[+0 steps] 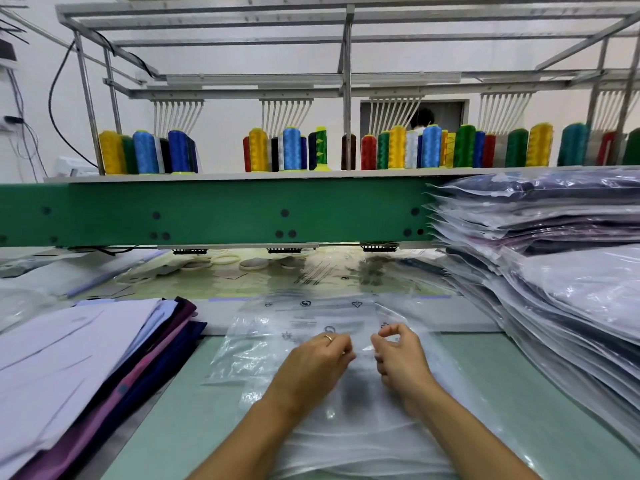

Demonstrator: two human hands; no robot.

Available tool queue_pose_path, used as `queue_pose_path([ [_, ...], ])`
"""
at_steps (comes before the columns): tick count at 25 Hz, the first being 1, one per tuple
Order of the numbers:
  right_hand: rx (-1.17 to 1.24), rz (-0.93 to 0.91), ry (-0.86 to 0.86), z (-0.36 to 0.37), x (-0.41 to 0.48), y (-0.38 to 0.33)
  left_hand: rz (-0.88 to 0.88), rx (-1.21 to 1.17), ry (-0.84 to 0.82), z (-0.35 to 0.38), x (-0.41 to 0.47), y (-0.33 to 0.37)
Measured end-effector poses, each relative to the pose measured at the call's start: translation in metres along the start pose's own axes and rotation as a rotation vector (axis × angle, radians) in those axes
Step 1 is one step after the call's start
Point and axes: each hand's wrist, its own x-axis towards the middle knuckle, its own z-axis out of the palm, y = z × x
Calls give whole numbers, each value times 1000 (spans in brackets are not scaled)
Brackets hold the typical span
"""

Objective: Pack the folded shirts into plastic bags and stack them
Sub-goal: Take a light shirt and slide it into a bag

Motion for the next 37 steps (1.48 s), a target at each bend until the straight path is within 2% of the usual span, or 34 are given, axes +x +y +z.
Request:
queue_pose_path([
  [7,86,22,173,-42,20,1,-391,-14,0,-21,-14,-46],
  [14,191,26,336,-68,30,2,-547,35,88,-31,-26,-65],
  [17,169,27,345,-72,28,4,-603,92,115,-31,-29,-68],
  [20,163,15,293,-70,25,4,-545,158,109,-30,-32,-72],
  [23,169,8,273,-73,25,3,-435,89,3,-29,-33,-73],
  [26,135,-5,270,-73,25,5,-427,74,-10,-27,-30,-70],
  [28,9,-77,299,-71,23,5,-464,46,8,-27,-30,-69],
  [31,-366,-239,349,-64,17,4,-501,9,47,-28,-32,-69],
  [34,-674,-414,308,-55,8,4,-464,35,67,-26,-31,-62],
  [37,-862,-606,259,-50,3,0,-484,-4,115,-27,-28,-58],
])
